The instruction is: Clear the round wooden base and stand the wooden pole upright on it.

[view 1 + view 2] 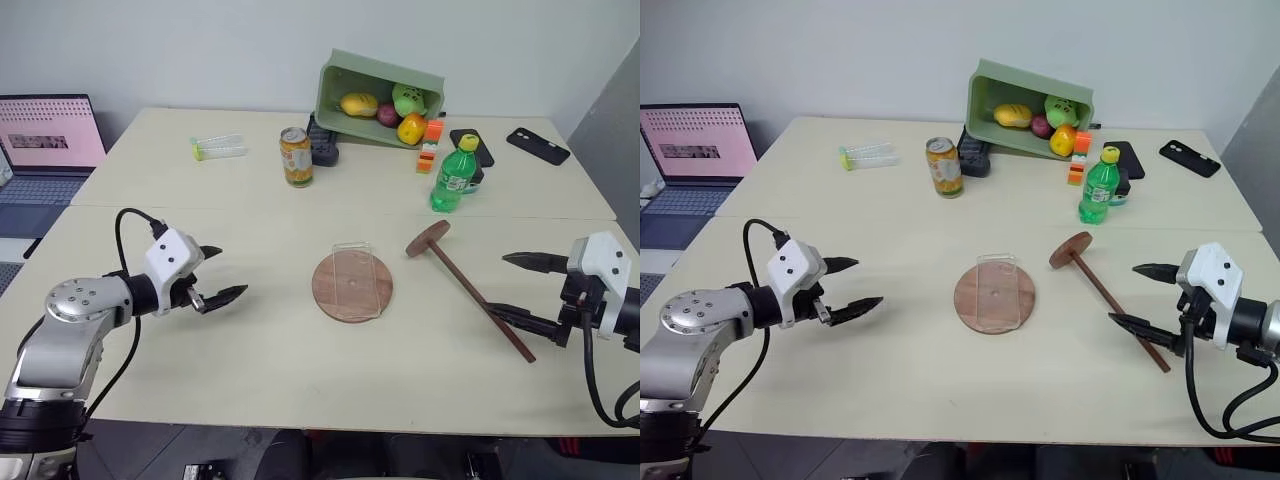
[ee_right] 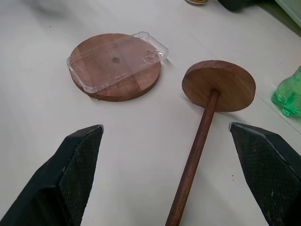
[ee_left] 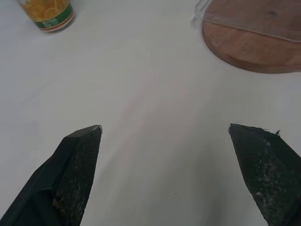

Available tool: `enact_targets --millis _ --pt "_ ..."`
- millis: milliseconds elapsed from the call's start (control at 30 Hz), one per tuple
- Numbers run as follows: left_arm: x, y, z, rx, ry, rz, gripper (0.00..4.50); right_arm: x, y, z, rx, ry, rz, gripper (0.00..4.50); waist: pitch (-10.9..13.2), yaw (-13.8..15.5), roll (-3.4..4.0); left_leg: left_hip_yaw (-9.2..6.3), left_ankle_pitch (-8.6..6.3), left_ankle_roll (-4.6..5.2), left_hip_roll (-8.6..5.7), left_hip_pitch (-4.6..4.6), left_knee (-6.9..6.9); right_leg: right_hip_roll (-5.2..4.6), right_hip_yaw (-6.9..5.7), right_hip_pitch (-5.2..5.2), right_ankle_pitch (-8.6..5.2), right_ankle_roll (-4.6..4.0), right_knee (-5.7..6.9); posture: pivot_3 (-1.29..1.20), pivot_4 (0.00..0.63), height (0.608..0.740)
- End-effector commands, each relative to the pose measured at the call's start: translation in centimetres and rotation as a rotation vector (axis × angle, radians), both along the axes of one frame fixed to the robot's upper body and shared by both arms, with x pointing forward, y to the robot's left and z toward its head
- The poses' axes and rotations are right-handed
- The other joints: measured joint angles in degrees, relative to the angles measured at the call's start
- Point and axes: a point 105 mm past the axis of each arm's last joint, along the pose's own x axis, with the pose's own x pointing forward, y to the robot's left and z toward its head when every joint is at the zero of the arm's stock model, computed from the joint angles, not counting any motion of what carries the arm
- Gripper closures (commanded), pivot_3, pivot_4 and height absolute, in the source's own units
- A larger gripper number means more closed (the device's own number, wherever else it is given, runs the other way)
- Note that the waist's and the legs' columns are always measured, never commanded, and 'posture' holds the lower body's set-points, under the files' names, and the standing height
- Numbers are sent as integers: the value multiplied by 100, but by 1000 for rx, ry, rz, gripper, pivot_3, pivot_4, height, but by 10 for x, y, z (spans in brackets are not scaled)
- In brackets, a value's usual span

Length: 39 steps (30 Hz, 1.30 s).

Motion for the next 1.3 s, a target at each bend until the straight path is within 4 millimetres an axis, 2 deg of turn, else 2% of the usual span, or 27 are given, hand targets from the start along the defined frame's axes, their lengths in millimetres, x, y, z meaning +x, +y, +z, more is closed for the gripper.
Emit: enact_targets --millis 33,167,267,500,733,867,967,1033,1167,1300 --pt "2 -5 13 8 -49 -42 0 0 1 9 -8 -60 -7 13 0 -1 0 0 0 0 0 0 0 0 0 0 0 0 0 0 150 740" --pt "6 -6 15 44 -91 -56 0 1 2 10 0 -66 -18 13 0 0 0 0 0 0 -1 0 0 1 -1 0 0 0 0 0 150 740" --pt "11 -15 14 7 -69 -71 0 -2 6 11 0 -67 -14 13 0 1 0 0 0 0 -1 0 0 2 -1 0 0 0 0 0 150 740" --pt "31 -63 17 -84 -10 -177 0 -14 38 18 50 -77 38 13 -1 35 -1 -3 0 0 -9 -14 12 11 -10 -1 1 2 1 0 150 740" --pt "60 -103 11 -70 17 -234 0 -21 66 8 69 -47 48 13 -1 4 -3 -3 1 0 -12 -20 19 14 -15 -4 1 2 8 0 150 740" --pt "58 -122 11 -58 19 -330 0 -25 73 4 75 -35 51 13 -1 0 -3 -2 1 -1 -14 -30 17 14 -18 -14 1 2 1 0 150 740" --pt "52 -127 13 -50 -3 -391 0 -28 76 4 79 -34 55 13 -1 -20 -3 -4 2 -2 -12 -44 18 14 -16 -30 1 2 2 0 150 740" --pt "51 -124 7 -5 -4 -403 0 -28 76 4 81 -33 54 13 -1 -18 -3 -5 2 -3 -11 -44 18 14 -15 -30 1 2 3 0 150 740" --pt "54 -121 1 6 7 -383 0 -27 76 4 82 -34 50 13 -1 -9 -3 -7 2 -1 -13 -42 20 13 -15 -26 1 2 7 0 150 740" --pt "60 -128 -2 -36 29 -348 0 -25 77 4 85 -38 51 13 -1 -9 -3 -7 2 -1 -14 -44 22 13 -17 -25 1 2 5 0 150 740"
